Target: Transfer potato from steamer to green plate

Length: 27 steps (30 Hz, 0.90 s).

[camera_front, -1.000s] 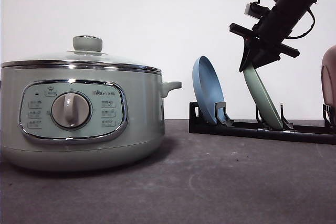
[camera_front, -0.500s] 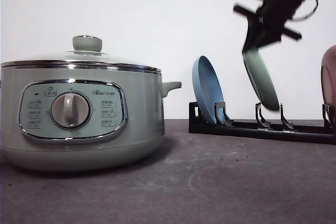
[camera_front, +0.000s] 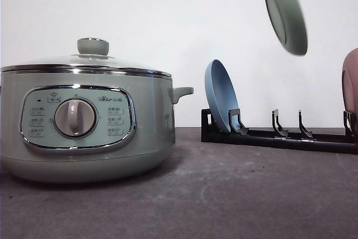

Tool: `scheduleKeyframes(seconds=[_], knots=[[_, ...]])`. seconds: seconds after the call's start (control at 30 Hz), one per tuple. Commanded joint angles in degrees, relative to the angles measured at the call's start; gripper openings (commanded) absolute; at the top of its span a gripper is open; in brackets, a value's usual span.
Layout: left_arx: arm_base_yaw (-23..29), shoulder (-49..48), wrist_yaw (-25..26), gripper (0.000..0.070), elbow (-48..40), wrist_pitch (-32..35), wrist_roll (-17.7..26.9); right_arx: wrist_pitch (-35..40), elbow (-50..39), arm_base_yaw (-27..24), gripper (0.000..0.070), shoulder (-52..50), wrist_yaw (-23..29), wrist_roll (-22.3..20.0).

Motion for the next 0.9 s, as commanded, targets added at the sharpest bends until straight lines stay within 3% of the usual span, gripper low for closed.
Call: scheduleKeyframes(seconds=[0.0,0.2,0.37,0.87], knots=[[-0.15,0.31,0.33,0.0637,1.42,0.7,0.2,-2.12,1.49,1.4,0.0006,-1.54,1.01,-4.85],[-0.15,0.31,0.33,0.0637,1.42,0.68,0.35,-13.8,1.36,6.75,0.0006,-6.54,8.03,-10.75],[-0.15,0.31,0.33,0.0637,1.42,0.68,0.35,-20.3,-1.75,13.71,0.0004,-10.39,13.38,-12.32],[-0.15,0.31,0.31,0.0637,1.42,0.68,0.35,-20.27,-29.53,39.49,0.0004,-15.53,31.4,-12.53]])
